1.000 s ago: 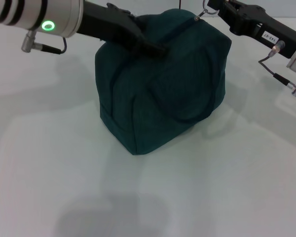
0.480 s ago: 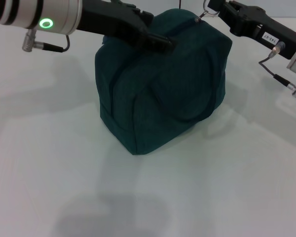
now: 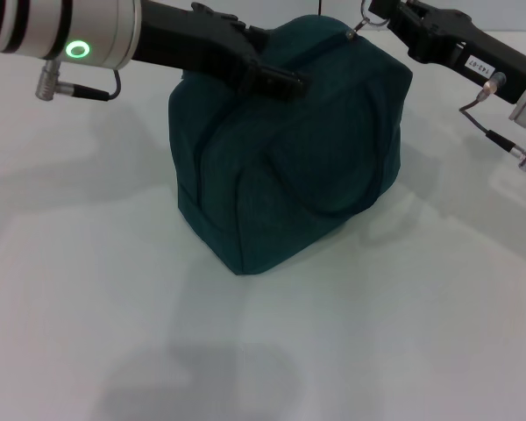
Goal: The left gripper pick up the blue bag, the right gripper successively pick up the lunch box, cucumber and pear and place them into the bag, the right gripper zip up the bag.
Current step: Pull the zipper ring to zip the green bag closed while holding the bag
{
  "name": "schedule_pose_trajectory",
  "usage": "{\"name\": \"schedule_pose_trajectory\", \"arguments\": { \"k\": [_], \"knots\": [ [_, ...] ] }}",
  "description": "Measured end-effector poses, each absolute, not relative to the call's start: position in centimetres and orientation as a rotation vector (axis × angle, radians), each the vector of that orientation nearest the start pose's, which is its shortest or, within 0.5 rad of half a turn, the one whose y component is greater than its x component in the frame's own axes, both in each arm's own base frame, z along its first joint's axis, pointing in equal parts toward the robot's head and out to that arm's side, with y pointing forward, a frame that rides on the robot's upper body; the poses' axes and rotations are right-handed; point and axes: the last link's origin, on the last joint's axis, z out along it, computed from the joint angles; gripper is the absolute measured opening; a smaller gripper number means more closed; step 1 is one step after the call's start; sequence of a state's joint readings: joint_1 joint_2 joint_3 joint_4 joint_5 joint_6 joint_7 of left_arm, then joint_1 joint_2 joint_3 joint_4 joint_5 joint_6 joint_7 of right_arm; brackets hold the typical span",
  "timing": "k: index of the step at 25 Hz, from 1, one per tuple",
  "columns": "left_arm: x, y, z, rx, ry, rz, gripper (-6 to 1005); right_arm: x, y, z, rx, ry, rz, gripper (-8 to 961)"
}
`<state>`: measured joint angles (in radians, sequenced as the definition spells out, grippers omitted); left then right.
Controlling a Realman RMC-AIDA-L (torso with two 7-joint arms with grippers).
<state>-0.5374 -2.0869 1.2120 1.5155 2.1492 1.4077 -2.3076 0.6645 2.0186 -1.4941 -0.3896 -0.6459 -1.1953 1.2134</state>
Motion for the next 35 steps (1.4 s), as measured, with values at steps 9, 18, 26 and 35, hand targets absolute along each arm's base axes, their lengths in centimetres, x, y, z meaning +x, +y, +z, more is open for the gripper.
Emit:
{"name": "schedule_pose_trajectory", "arguments": {
  "k": [9, 18, 26, 35],
  "knots": [
    [-12.0, 36.8, 3.7, -2.676, -0.617, -0.270, 862, 17.7, 39.9, -1.7, -2.276, 0.718, 1.307, 98],
    [-12.3, 37.1, 3.0, -2.668, -0.619, -0.260, 862, 17.6, 39.9, -1.7, -2.278, 0.715, 1.307, 100],
    [-12.6, 36.8, 2.4, -2.677, -0.594, -0.214, 861, 17.7, 39.9, -1.7, -2.277, 0.717, 1.307, 102],
    [-12.8, 36.9, 2.5, -2.663, -0.586, -0.225, 862, 17.8, 39.9, -1.7, -2.275, 0.719, 1.307, 104]
  ]
}}
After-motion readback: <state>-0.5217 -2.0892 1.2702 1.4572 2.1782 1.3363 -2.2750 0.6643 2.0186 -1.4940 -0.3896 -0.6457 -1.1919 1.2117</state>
